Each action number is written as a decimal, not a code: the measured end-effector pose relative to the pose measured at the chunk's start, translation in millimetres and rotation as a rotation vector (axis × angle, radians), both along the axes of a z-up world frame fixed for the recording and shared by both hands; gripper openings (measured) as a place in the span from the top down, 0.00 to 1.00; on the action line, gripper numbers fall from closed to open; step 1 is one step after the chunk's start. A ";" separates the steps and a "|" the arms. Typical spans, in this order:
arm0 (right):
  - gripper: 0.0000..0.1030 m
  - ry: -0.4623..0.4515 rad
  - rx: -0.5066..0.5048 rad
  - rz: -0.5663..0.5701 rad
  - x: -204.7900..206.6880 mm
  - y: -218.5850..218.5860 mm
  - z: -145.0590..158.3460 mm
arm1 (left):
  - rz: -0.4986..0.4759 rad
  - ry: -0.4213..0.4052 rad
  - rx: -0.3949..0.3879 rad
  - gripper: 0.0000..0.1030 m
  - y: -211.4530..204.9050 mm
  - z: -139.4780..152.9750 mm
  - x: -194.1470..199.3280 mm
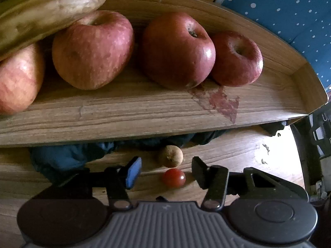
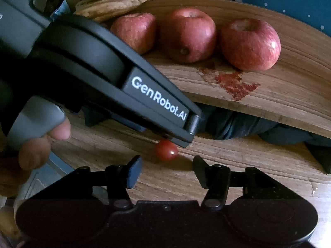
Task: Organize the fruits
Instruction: 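Grasp the cherry tomato with the right tool while the left tool grasps the small brown fruit, then carry the cherry tomato in the right tool while the left tool carries the brown fruit to the tray, then lower and open the right tool to release the cherry tomato while the left tool releases the brown fruit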
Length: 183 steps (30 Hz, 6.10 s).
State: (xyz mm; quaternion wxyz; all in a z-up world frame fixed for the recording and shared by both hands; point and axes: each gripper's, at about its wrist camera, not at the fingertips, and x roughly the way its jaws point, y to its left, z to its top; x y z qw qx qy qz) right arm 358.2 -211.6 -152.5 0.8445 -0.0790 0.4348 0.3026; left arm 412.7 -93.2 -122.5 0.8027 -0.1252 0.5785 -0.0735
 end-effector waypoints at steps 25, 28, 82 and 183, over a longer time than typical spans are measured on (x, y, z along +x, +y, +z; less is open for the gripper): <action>0.60 -0.037 -0.022 0.018 2.8 7.8 -1.6 | 0.007 0.019 -0.014 0.70 -4.0 -4.9 8.1; 0.63 -0.045 -0.028 0.029 1.8 11.3 -2.0 | 0.010 0.017 -0.020 0.70 -3.7 -5.1 8.1; 0.74 -0.154 0.012 0.019 -82.2 -58.1 62.2 | -0.003 -0.092 0.030 0.70 -5.3 61.0 -96.6; 0.63 0.007 0.018 0.245 -197.4 -78.1 35.4 | -0.083 -0.059 0.203 0.44 -25.1 71.6 -199.5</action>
